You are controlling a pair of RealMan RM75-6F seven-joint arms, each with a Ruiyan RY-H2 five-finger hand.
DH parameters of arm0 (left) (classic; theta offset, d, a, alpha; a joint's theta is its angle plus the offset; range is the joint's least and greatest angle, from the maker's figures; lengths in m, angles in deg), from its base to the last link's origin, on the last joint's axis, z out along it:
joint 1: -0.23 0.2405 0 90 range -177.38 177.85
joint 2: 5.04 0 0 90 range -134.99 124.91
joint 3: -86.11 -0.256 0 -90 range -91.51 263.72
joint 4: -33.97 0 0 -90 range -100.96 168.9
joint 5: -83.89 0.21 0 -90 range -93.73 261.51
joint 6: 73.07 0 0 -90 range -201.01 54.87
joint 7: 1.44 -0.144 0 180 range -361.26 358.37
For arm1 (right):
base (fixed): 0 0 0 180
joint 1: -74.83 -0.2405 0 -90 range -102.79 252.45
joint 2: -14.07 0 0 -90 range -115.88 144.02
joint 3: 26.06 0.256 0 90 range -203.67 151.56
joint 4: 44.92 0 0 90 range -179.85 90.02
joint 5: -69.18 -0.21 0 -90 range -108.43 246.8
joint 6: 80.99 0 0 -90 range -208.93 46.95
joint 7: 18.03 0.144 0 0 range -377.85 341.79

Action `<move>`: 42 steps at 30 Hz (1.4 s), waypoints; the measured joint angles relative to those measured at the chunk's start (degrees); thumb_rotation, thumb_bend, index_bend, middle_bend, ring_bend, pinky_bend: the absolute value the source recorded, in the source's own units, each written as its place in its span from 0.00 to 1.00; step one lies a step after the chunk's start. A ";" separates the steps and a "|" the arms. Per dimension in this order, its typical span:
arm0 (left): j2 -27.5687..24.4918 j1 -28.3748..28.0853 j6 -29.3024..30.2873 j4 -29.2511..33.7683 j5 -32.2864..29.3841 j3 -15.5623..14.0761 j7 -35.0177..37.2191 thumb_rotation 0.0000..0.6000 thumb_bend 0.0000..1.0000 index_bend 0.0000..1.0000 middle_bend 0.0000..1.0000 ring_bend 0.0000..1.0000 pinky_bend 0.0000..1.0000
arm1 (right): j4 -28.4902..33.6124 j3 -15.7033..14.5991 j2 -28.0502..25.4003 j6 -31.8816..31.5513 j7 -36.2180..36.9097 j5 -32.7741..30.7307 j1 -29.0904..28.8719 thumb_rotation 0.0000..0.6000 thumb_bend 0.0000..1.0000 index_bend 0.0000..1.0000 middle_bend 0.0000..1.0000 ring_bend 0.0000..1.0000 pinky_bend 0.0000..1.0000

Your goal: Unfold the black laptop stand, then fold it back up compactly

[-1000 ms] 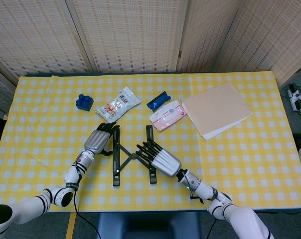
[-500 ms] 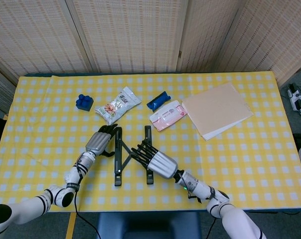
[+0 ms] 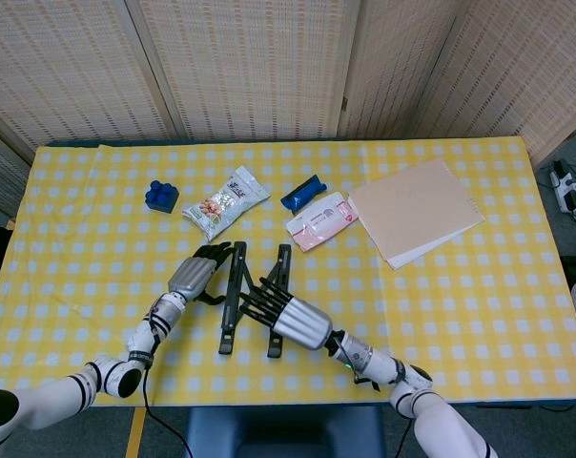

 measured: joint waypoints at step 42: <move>-16.18 7.84 12.46 13.94 3.68 -0.63 4.98 1.00 0.23 0.03 0.00 0.00 0.00 | 55.17 3.10 -31.53 36.35 -8.67 -8.29 -16.06 1.00 0.21 0.00 0.00 0.00 0.00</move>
